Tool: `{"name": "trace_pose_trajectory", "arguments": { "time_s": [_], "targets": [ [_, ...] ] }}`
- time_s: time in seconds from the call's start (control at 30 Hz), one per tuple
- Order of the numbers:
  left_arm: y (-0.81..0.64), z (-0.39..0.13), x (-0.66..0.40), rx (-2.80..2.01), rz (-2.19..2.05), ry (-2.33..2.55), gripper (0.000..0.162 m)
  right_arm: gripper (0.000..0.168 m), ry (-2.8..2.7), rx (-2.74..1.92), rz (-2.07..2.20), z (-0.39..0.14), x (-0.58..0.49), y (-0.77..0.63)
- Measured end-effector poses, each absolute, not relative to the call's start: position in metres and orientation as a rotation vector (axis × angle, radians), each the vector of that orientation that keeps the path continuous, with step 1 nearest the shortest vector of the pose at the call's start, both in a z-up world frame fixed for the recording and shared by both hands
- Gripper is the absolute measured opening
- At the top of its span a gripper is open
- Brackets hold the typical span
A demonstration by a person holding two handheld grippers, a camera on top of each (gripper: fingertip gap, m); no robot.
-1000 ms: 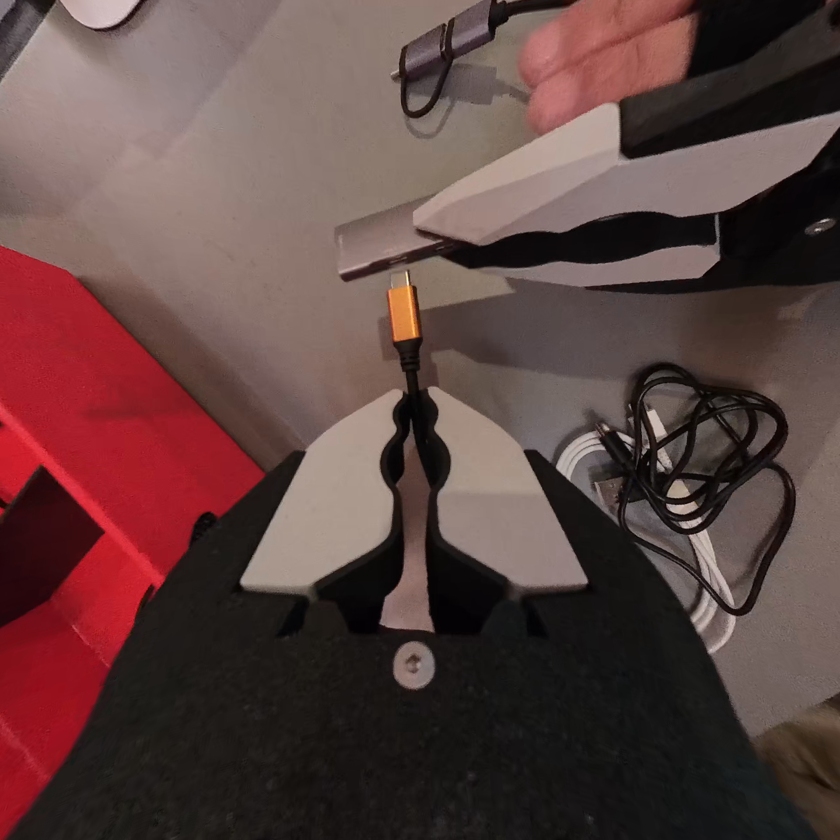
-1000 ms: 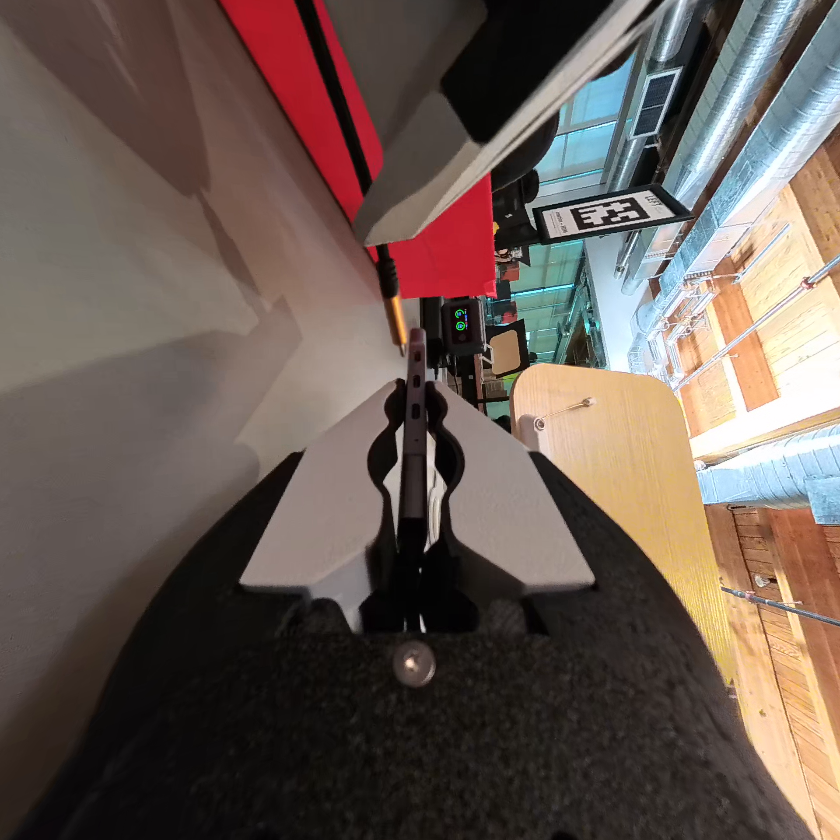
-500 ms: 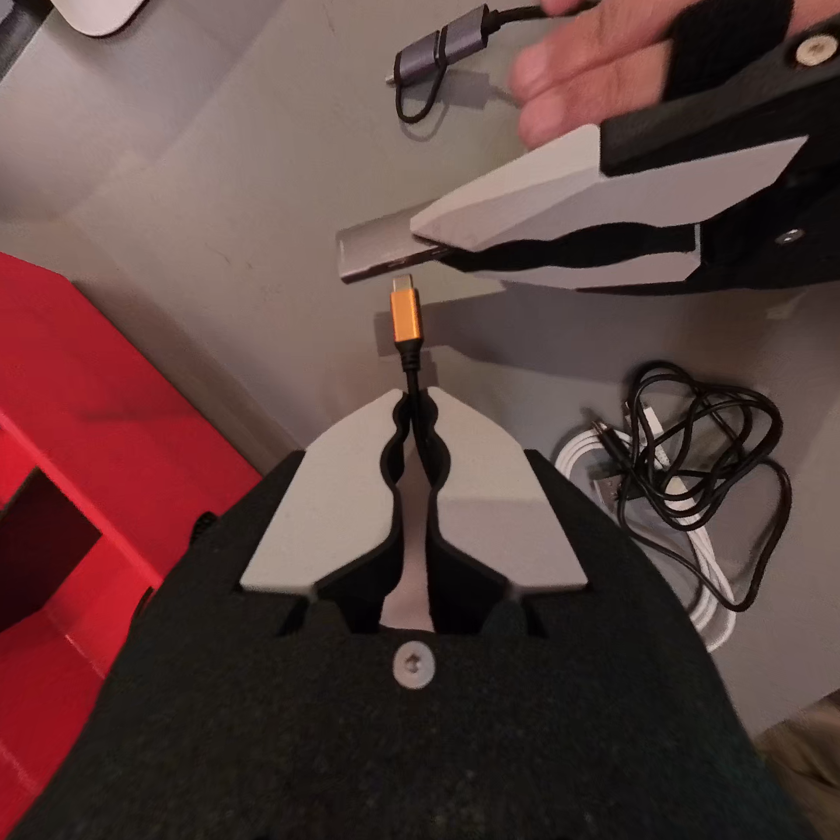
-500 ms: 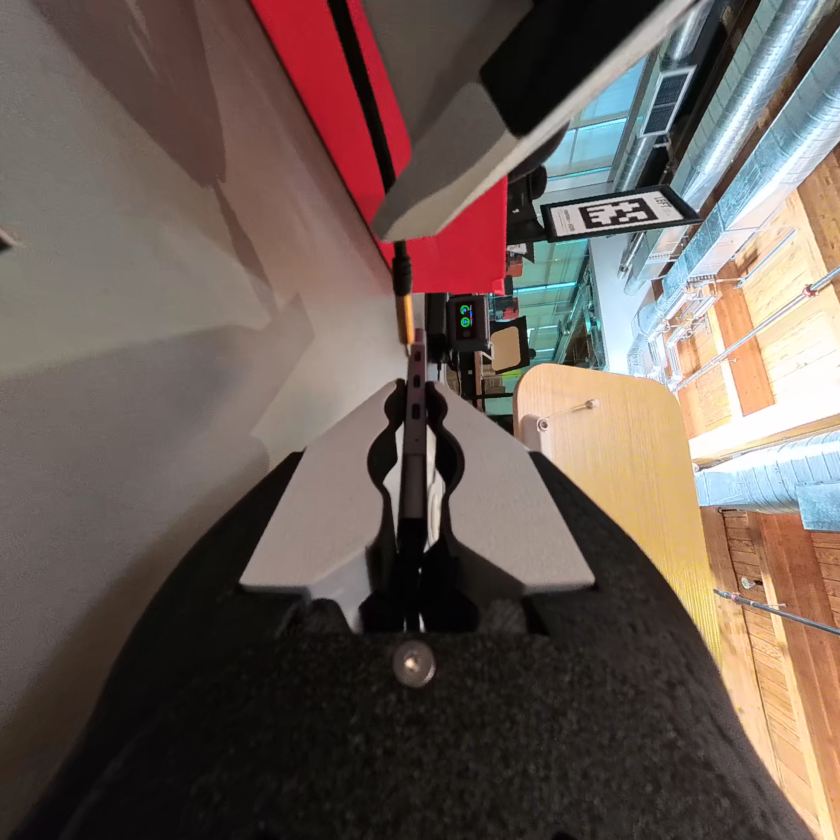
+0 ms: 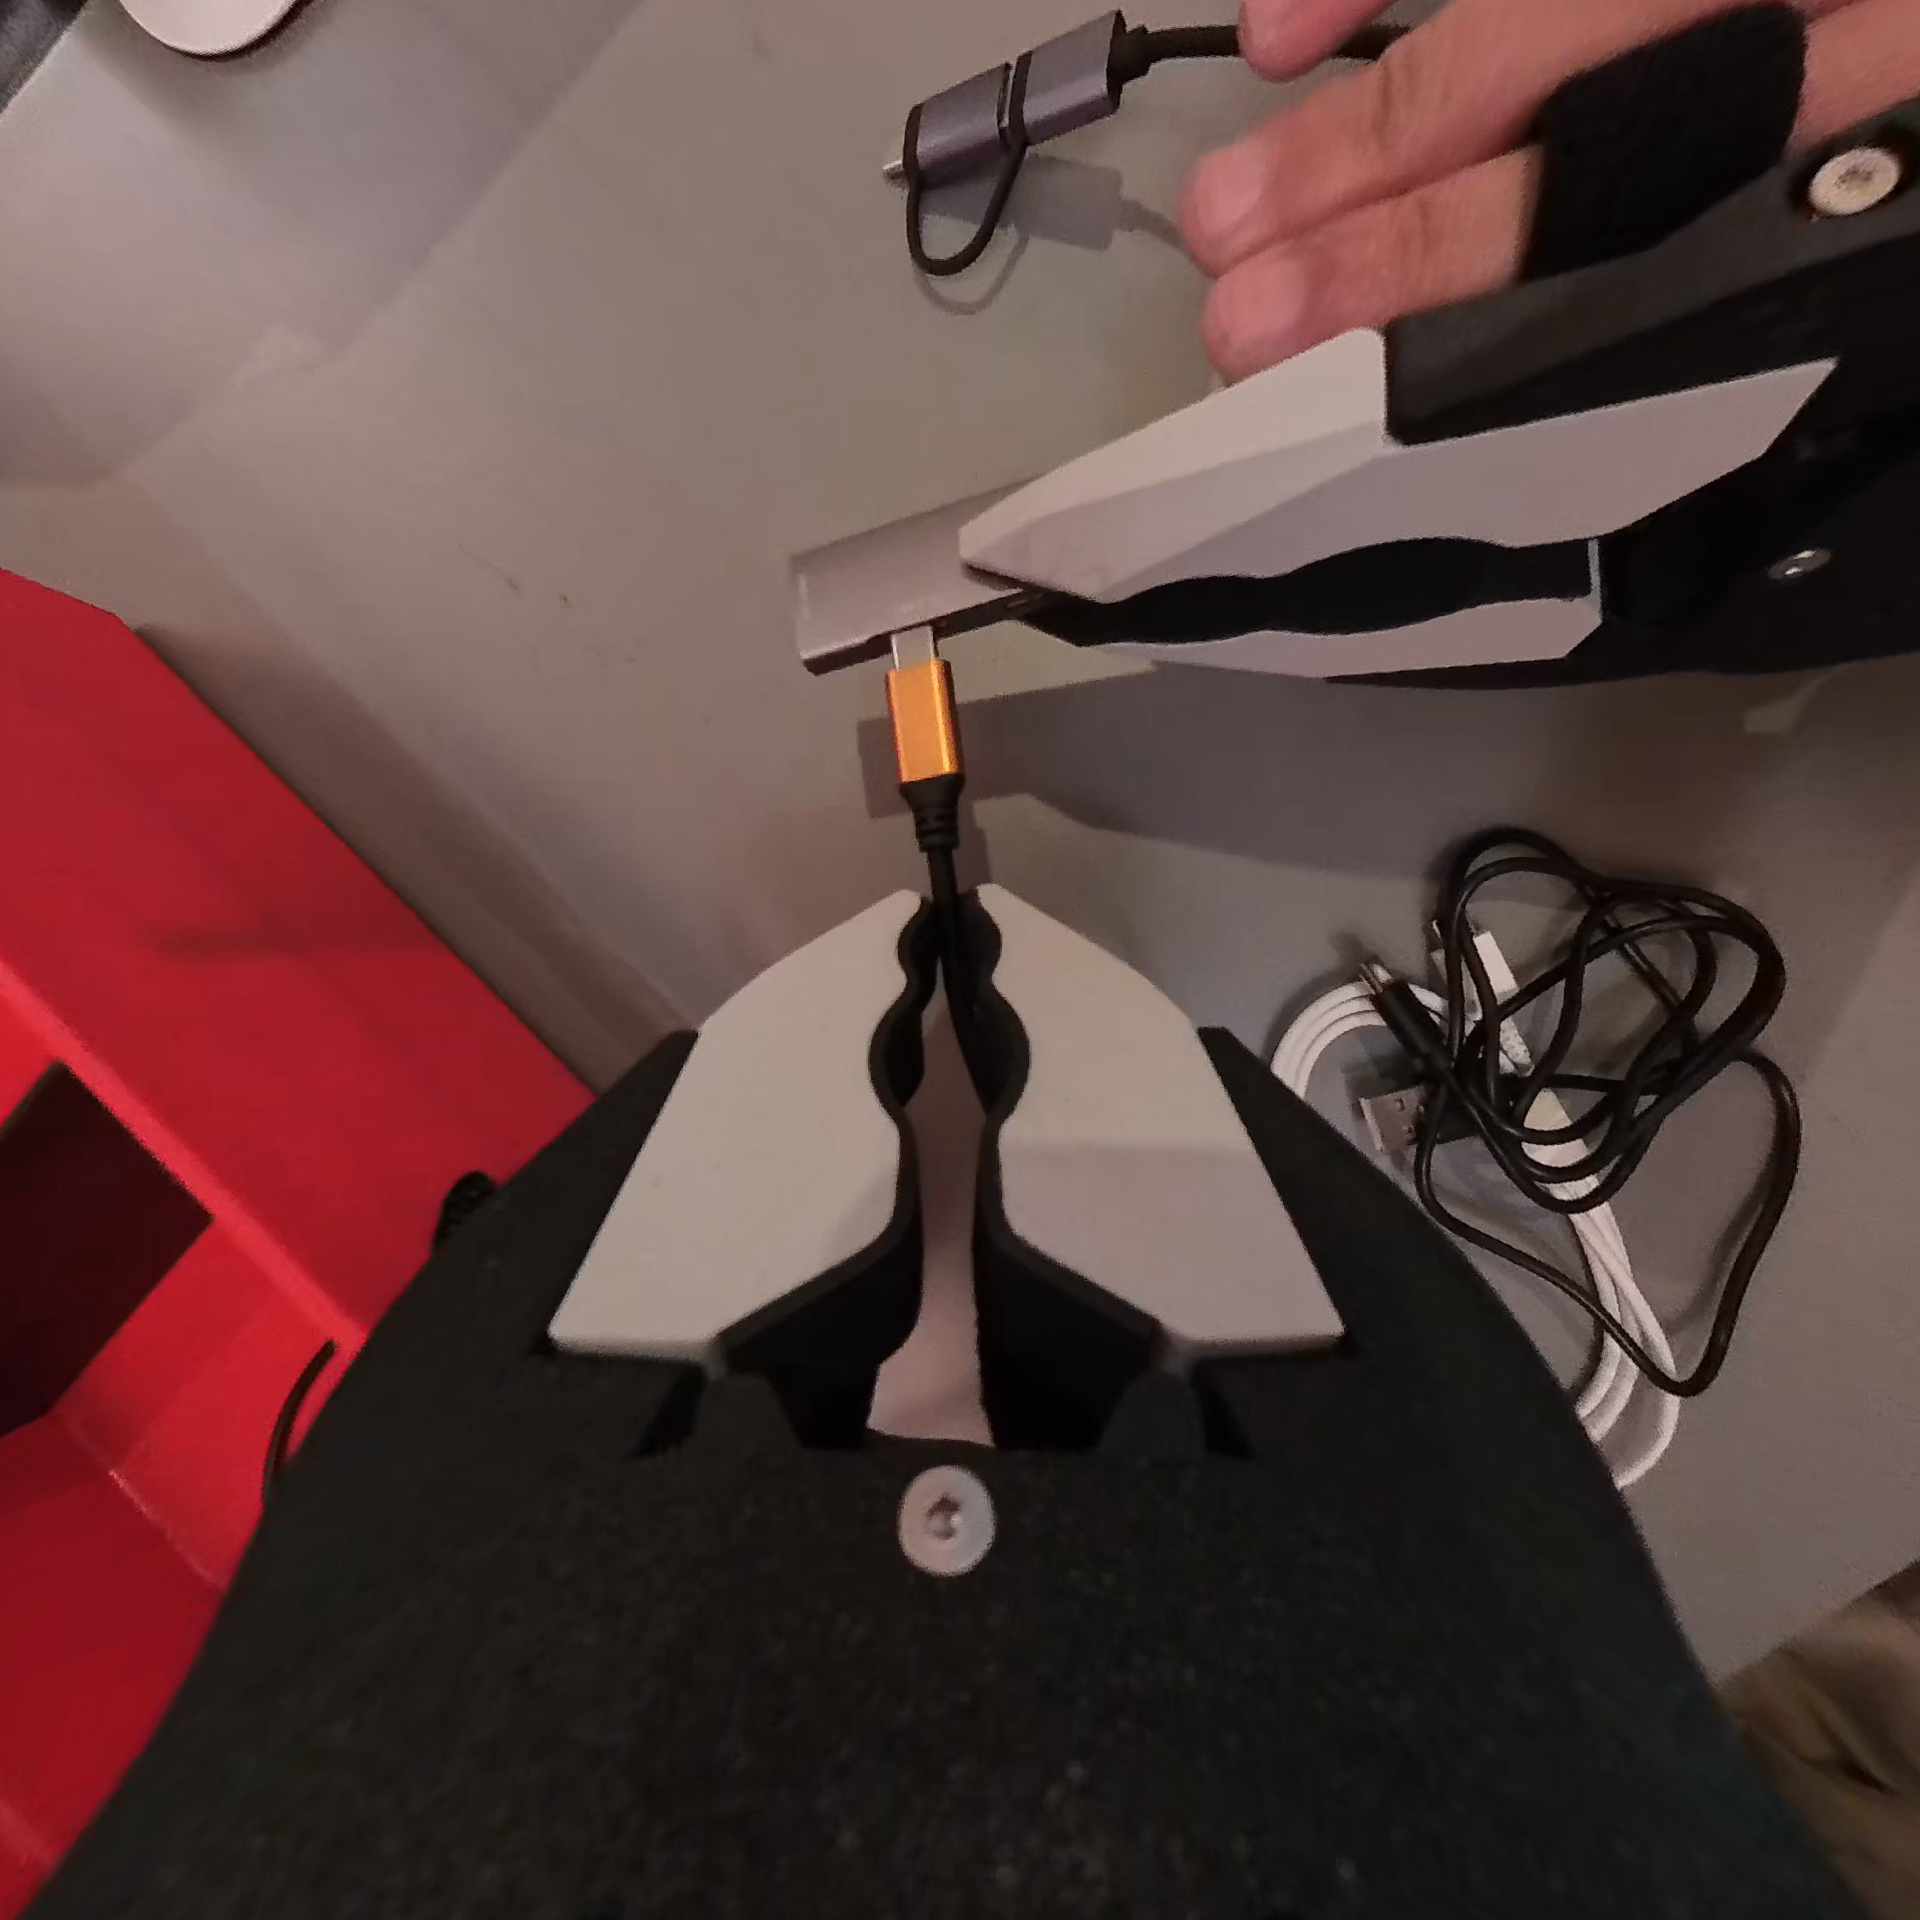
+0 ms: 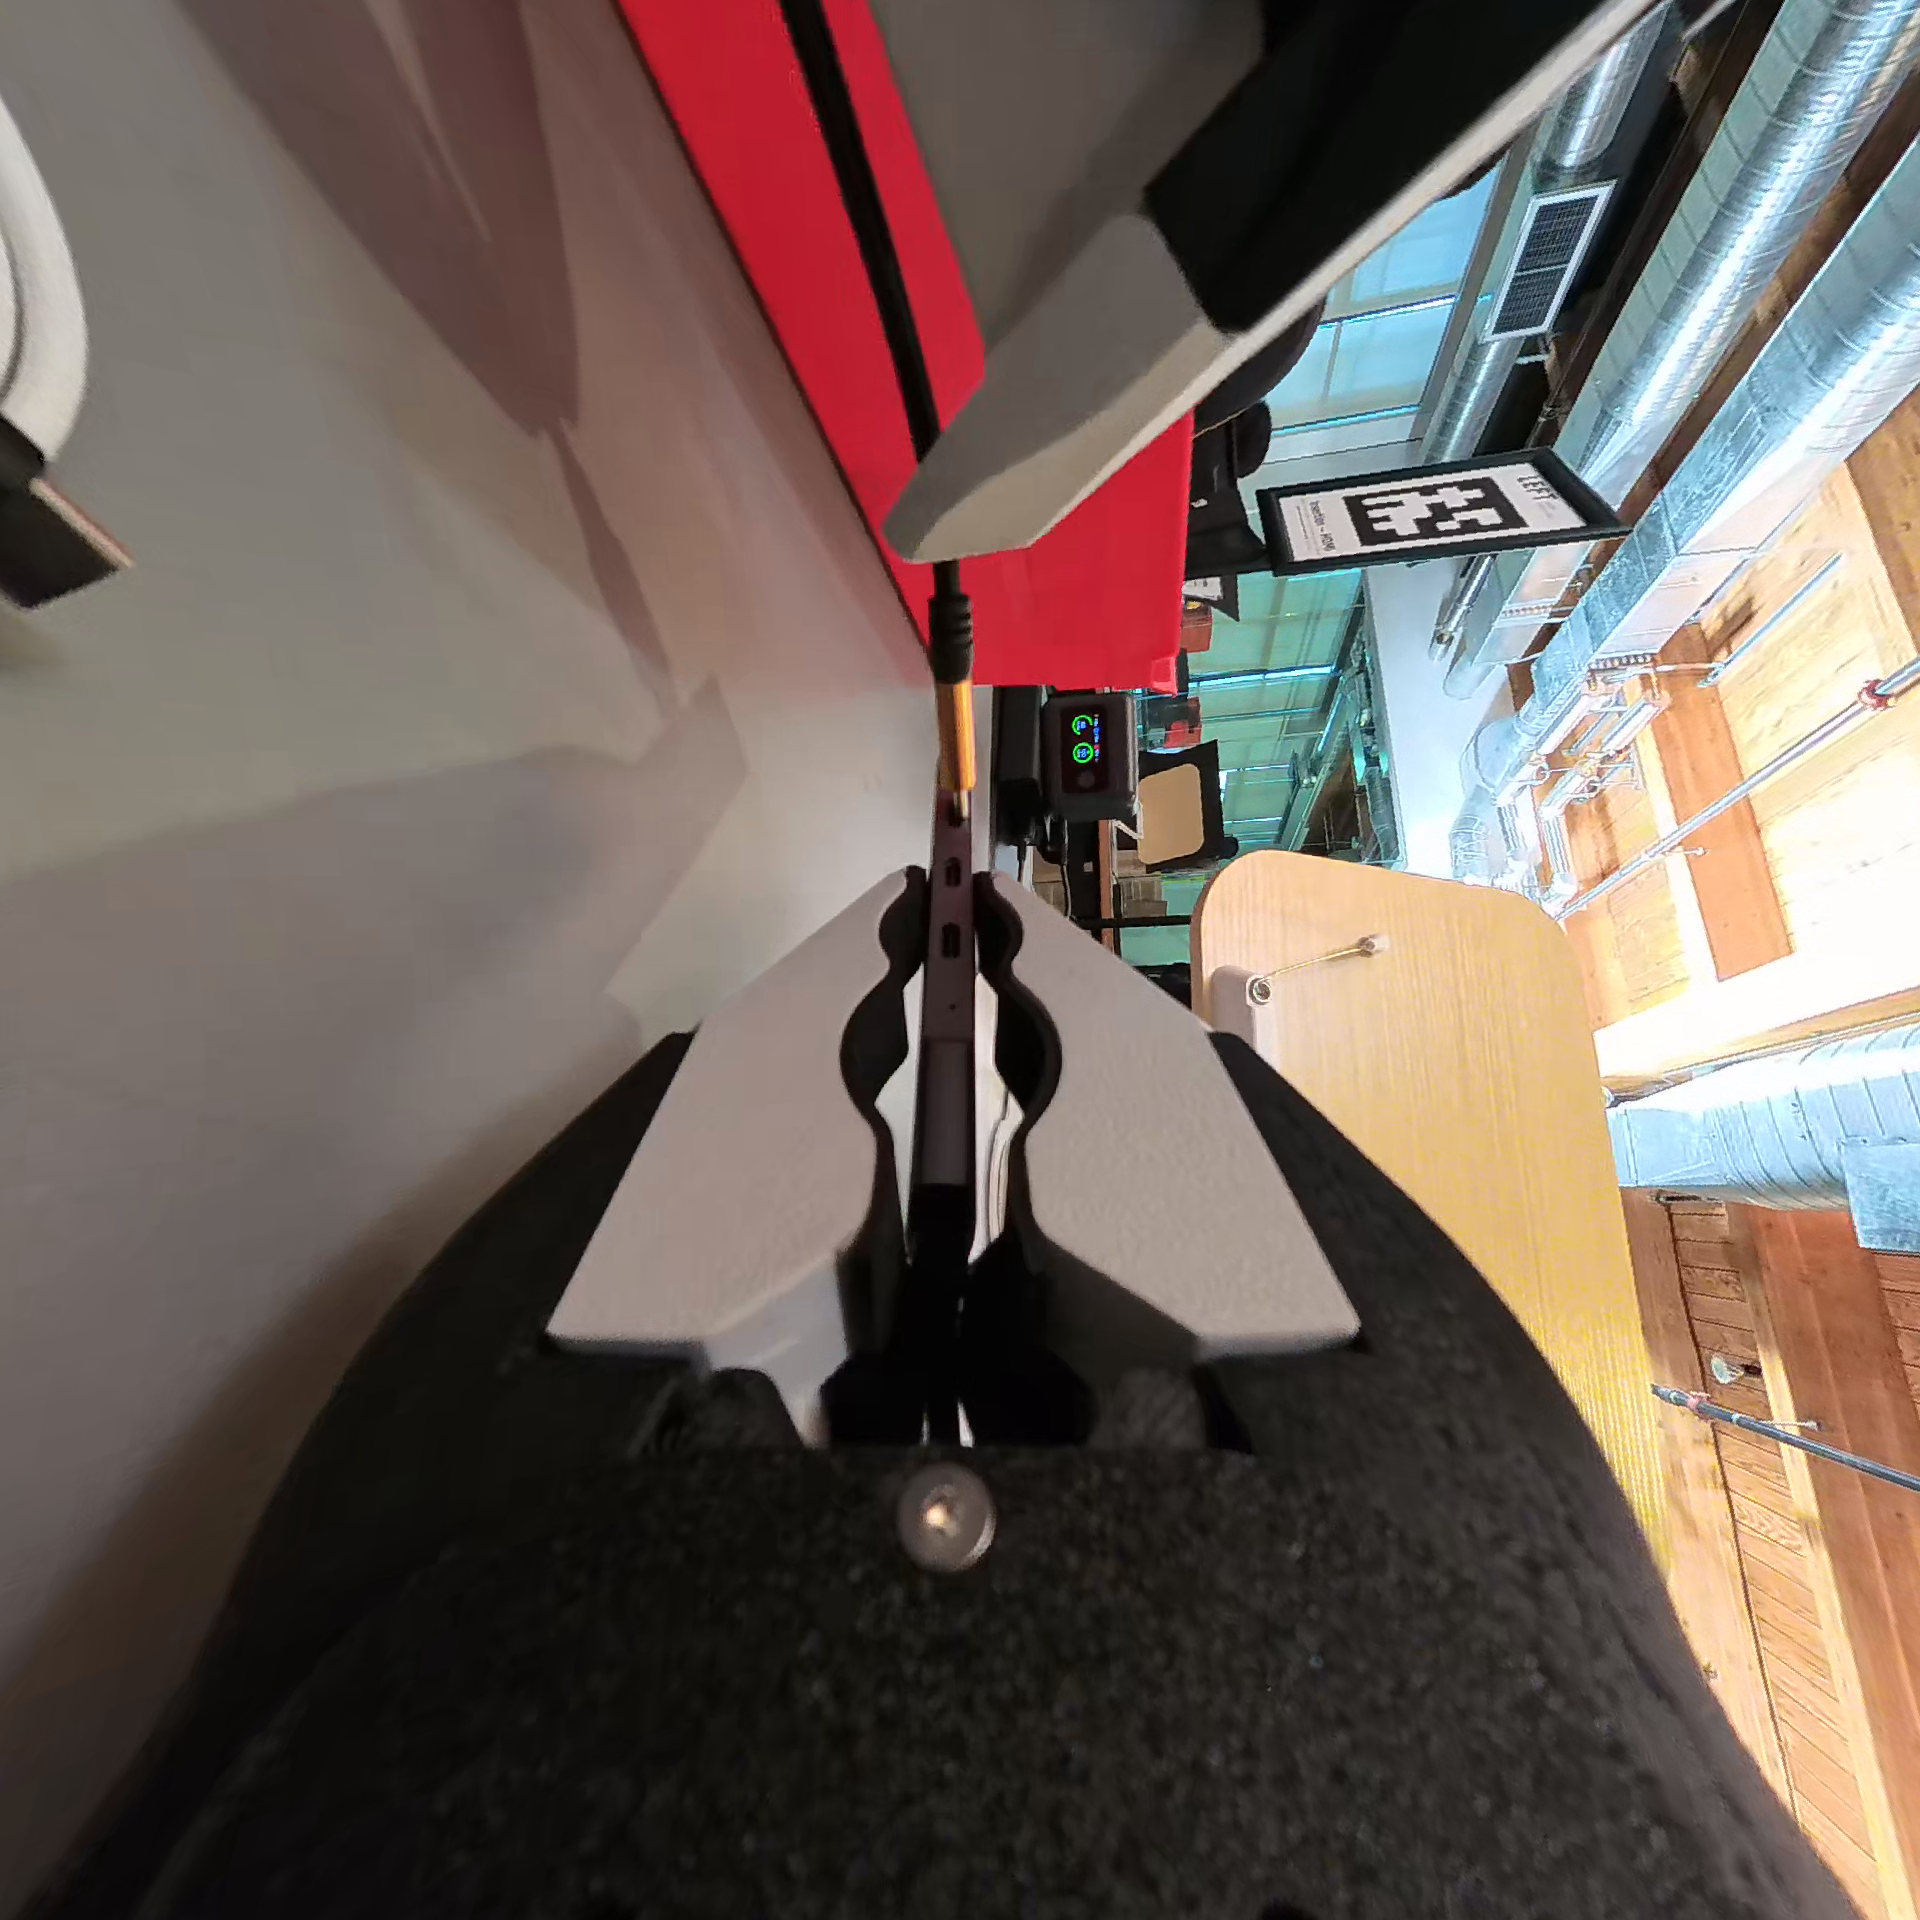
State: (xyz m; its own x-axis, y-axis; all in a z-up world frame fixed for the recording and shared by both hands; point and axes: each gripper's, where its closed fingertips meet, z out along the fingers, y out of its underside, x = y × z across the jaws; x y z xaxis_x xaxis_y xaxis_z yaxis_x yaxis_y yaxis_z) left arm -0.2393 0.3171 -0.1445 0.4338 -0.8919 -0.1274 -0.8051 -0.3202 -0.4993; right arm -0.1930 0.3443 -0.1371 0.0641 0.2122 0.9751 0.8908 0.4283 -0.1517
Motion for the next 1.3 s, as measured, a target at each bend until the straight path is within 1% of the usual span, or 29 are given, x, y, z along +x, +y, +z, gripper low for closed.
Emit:
{"name": "trace_pose_trajectory", "arguments": {
  "time_s": [0.83,1.3],
  "targets": [
    [0.316,-0.146,-0.239,-2.206,-0.243,1.43,0.003,0.008,-1.433,-1.036,-0.674,-0.135,-0.196,0.343],
    [0.314,-0.13,-0.227,-2.137,-0.398,1.371,0.004,0.008,-1.344,-1.057,-0.577,-0.12,-0.194,0.339]
  ]
}}
